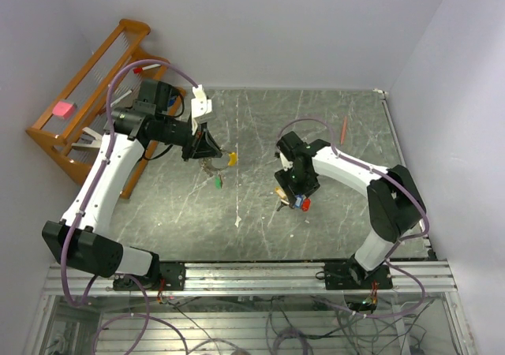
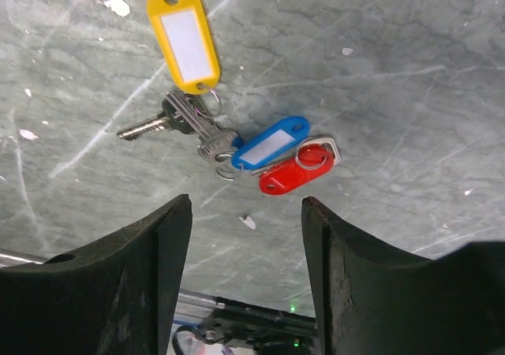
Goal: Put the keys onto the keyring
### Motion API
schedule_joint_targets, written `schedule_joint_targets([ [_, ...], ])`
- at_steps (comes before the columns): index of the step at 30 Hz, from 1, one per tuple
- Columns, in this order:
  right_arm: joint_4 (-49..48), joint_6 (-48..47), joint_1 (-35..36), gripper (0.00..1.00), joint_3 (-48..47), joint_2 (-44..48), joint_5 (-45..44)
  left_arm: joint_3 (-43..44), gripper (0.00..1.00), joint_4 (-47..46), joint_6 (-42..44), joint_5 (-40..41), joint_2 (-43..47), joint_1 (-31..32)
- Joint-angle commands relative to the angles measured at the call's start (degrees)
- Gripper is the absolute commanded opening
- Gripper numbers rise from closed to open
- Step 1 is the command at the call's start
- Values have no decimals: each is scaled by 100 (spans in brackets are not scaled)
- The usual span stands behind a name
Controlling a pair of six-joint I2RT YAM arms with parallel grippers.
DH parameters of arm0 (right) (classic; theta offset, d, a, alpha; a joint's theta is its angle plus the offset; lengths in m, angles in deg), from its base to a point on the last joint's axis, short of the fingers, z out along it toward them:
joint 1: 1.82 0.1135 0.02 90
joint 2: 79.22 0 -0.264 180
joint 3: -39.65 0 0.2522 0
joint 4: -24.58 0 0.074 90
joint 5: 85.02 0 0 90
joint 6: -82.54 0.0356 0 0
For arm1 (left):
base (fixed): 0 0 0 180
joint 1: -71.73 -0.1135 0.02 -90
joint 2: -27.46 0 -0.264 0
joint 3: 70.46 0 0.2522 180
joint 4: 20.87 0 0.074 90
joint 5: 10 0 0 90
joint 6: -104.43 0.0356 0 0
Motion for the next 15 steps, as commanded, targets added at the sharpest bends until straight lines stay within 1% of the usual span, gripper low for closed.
schedule_joint_targets([
  [1, 84, 406, 21, 56, -316, -142, 195, 31, 7, -166, 22, -66, 93, -12],
  [7, 38, 401, 353, 55, -95, -202, 271, 36, 7, -184, 11, -75, 36, -13],
  [11, -62, 585, 365, 55, 141, -330, 193, 45, 7, -168, 8, -75, 45, -12],
  [15, -203, 730, 361, 54, 143, -376, 147, 49, 7, -156, -10, -48, 41, -16],
])
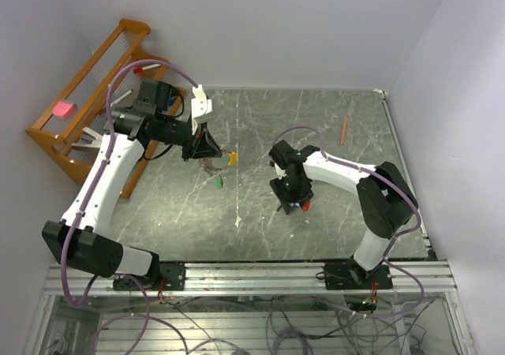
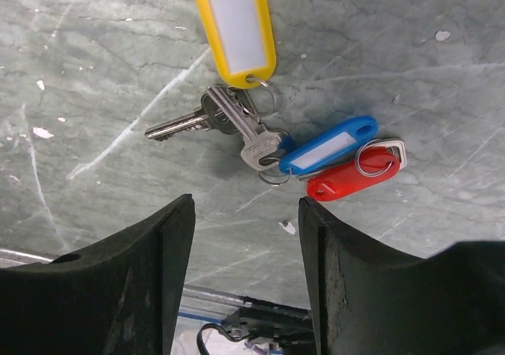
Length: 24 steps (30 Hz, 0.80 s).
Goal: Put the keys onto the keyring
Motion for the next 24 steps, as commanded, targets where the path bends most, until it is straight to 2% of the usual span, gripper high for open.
schedule_joint_targets([
  [1, -164, 240, -11, 54, -1, -94, -140, 46, 7, -151, -10, -39, 36, -20],
  [6, -277, 234, -54, 53, -133, -343, -277, 32, 7, -177, -33, -58, 14, -34],
  [13, -562, 303, -198, 41, -60, -656, -67, -5, 7, -176, -34, -83, 45, -69],
  [17, -610, 344, -209, 32, -131, -716, -133, 10, 7, -178, -46, -112, 44, -91],
  [24, -678, 516, -263, 7, -457, -854, -464, 56, 7, -184, -57, -150, 7, -116],
])
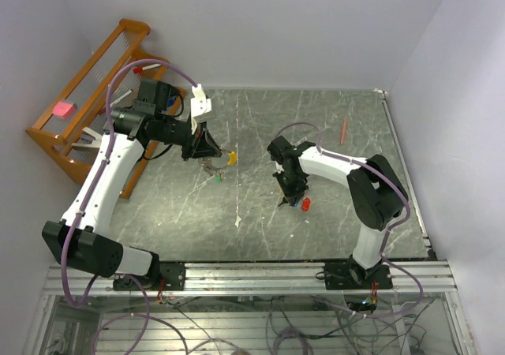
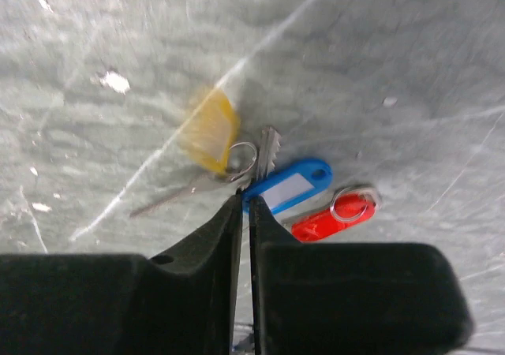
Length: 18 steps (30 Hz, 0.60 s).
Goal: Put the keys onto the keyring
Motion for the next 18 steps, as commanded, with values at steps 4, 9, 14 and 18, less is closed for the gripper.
schedule_joint_targets([
  [4, -504, 483, -177, 2, -644, -429, -184, 80, 7, -167, -11, -158, -20, -53],
  [9, -608, 786, -361, 1, -1560, -890, 46, 104, 7, -171, -28, -173, -47, -55],
  [14, -462, 227, -395, 24, -2440, -801, 361, 89, 7, -172, -27, -159, -26, -64],
  [18, -114, -285, -522, 30, -2503, -276, 207, 30, 7, -170, -13, -121, 6, -61],
])
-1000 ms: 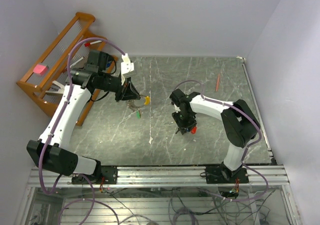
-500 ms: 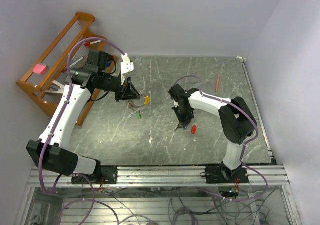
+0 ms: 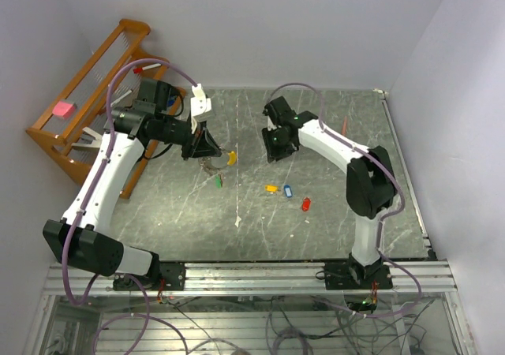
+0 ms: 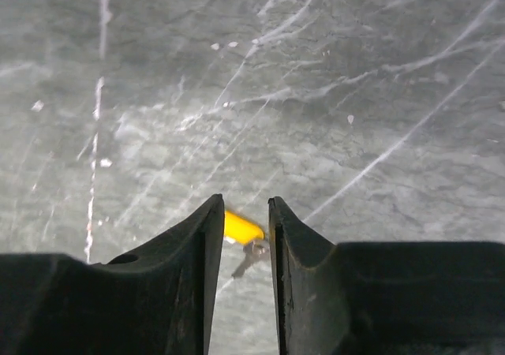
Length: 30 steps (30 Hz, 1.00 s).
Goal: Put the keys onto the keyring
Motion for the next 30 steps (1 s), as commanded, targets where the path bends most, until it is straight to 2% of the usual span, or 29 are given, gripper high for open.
schedule_joint_targets([
  [1, 432, -679, -155, 30, -48, 738, -5, 26, 7, -174, -11, -110, 53, -33],
  [5, 985, -1162, -229, 29, 663, 1257, 102, -7, 7, -187, -7, -131, 42, -33],
  [9, 1582, -634, -381, 25, 1125, 1294, 422, 32, 7, -181, -8, -160, 13, -33],
  [13, 1311, -212, -385, 30, 1424, 1420, 702, -1, 7, -207, -17, -142, 42, -33],
  [22, 854, 320, -385, 37, 1818, 903, 1176, -117, 7, -298, -85, -57, 133, -33],
  [30, 547, 409, -380, 35, 2026, 699, 1162, -92, 7, -282, -73, -30, 123, -33],
])
